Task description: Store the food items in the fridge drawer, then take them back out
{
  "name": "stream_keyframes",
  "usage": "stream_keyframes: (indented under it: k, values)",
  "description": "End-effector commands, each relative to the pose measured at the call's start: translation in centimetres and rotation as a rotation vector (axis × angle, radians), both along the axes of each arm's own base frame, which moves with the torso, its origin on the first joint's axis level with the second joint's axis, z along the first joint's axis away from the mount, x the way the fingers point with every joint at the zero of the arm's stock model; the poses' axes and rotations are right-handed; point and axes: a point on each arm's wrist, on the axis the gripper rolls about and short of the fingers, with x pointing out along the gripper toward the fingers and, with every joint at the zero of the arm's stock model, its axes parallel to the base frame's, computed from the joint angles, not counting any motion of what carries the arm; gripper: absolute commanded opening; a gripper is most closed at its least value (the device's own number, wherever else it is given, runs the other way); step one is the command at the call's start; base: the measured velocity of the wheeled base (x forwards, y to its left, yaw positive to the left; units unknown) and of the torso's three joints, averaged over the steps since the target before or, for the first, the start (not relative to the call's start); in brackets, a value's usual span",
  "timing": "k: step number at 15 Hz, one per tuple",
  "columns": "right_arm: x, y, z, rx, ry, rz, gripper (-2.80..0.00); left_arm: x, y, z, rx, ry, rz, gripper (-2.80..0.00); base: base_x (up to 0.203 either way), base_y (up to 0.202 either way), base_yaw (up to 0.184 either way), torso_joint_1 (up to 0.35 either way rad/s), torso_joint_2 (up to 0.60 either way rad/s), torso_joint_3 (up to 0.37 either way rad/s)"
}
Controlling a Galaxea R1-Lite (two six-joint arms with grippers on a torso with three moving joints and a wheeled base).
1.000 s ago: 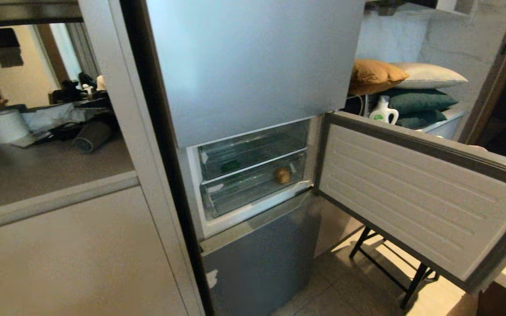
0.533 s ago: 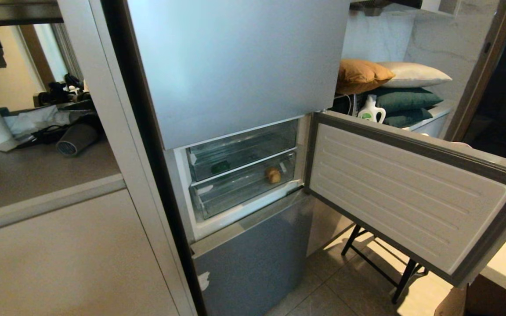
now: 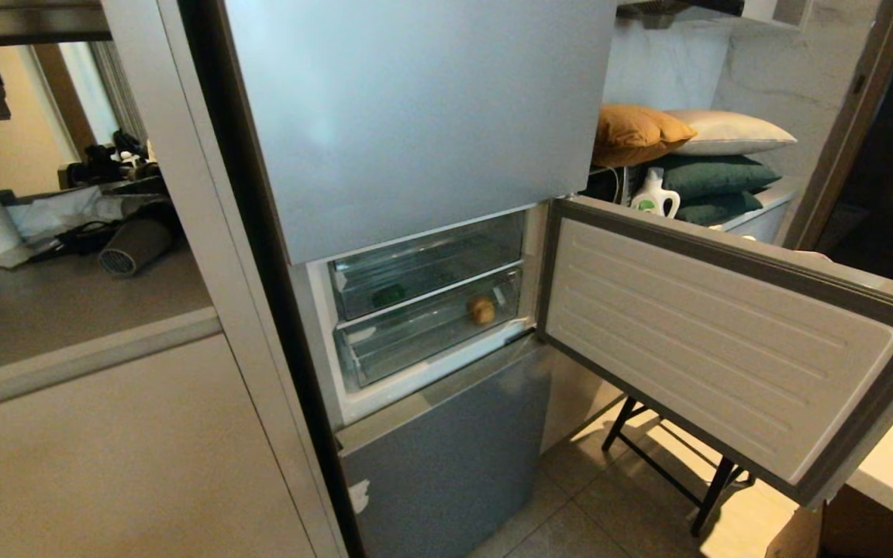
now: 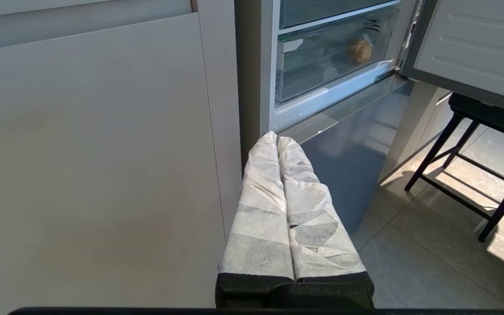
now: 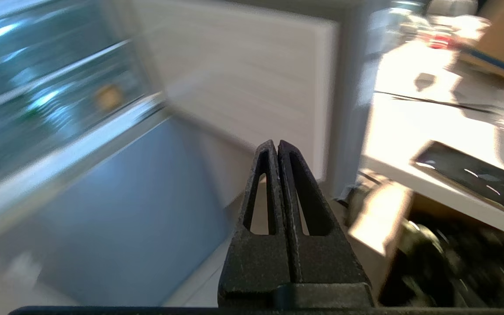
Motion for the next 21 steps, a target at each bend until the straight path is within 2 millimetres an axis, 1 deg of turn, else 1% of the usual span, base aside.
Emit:
stream_keyframes:
  k: [1, 3, 5, 8, 11, 13, 15, 18, 21]
  values:
    - [3.8, -1.9, 0.7, 0.060, 0.098, -0.106, -2.80, 0.1, 0.0, -0.3, -0.001, 0.011, 0.000, -2.80, 0.000, 0.000, 0.000, 0.000, 0.00, 0.000]
    - [5.3, -4.3, 0.9, 0.113, 0.105, -0.176, -2.80, 0.1, 0.0, -0.3, -0.001, 0.013, 0.000, -2.80, 0.000, 0.000, 0.000, 0.000, 0.00, 0.000]
    - [6.8, -7.0, 0.6, 0.186, 0.134, -0.157, -2.80, 0.1, 0.0, -0.3, -0.001, 0.012, 0.000, -2.80, 0.000, 0.000, 0.000, 0.000, 0.00, 0.000]
    - [8.8, -10.3, -0.6, 0.223, 0.168, -0.130, -2.80, 0.1, 0.0, -0.3, -0.001, 0.011, 0.000, -2.80, 0.000, 0.000, 0.000, 0.000, 0.00, 0.000]
    - [11.0, -13.3, -2.5, 0.259, 0.205, -0.125, -2.80, 0.1, 0.0, -0.3, 0.000, 0.013, 0.000, -2.80, 0.000, 0.000, 0.000, 0.000, 0.00, 0.000]
    - [12.3, -14.9, -3.6, 0.269, 0.227, -0.120, -2.80, 0.1, 0.0, -0.3, -0.001, 0.011, 0.000, -2.80, 0.000, 0.000, 0.000, 0.000, 0.00, 0.000]
    - [13.4, -16.3, -4.4, 0.270, 0.245, -0.113, -2.80, 0.1, 0.0, -0.3, -0.001, 0.013, 0.000, -2.80, 0.000, 0.000, 0.000, 0.000, 0.00, 0.000]
    - [14.9, -18.4, -4.6, 0.262, 0.248, -0.111, -2.80, 0.1, 0.0, -0.3, -0.001, 0.013, -0.001, -2.80, 0.000, 0.000, 0.000, 0.000, 0.00, 0.000]
    - [16.2, -20.0, -4.5, 0.255, 0.246, -0.111, -2.80, 0.1, 0.0, -0.3, -0.001, 0.011, 0.000, -2.80, 0.000, 0.000, 0.000, 0.000, 0.00, 0.000]
